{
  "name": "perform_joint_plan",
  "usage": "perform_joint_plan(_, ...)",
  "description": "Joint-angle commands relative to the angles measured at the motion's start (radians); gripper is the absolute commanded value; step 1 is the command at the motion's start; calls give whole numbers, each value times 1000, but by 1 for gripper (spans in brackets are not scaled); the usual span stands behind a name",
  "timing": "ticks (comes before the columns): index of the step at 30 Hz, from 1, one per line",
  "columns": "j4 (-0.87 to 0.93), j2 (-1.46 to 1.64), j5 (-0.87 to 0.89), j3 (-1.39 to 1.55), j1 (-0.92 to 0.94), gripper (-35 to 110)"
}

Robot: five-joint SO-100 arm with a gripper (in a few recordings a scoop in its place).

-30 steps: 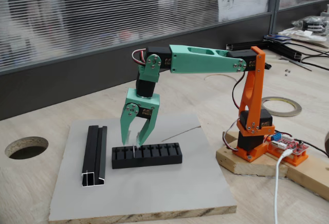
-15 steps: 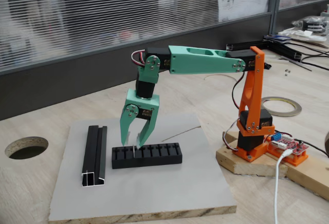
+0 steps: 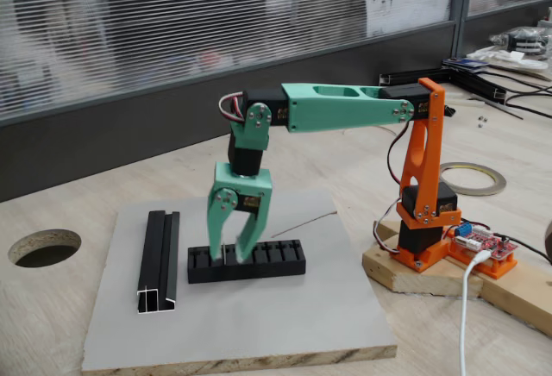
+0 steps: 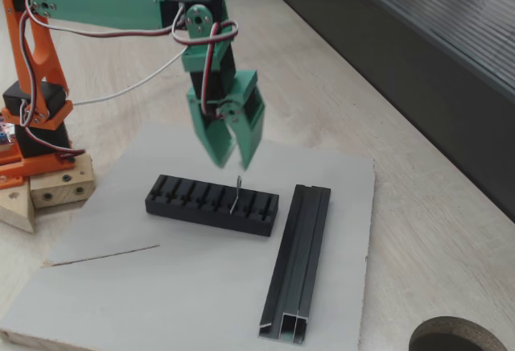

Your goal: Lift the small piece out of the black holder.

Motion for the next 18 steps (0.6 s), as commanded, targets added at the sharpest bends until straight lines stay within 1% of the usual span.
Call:
perform_joint_plan(1,6,21,17,23,-14,25)
perform_joint_plan(10,2,21,17,20,-12,26)
perform_joint_plan(16,-127,21,14,21,-12,25)
perform_joint_plan(18,-143,21,14,25,-12,25)
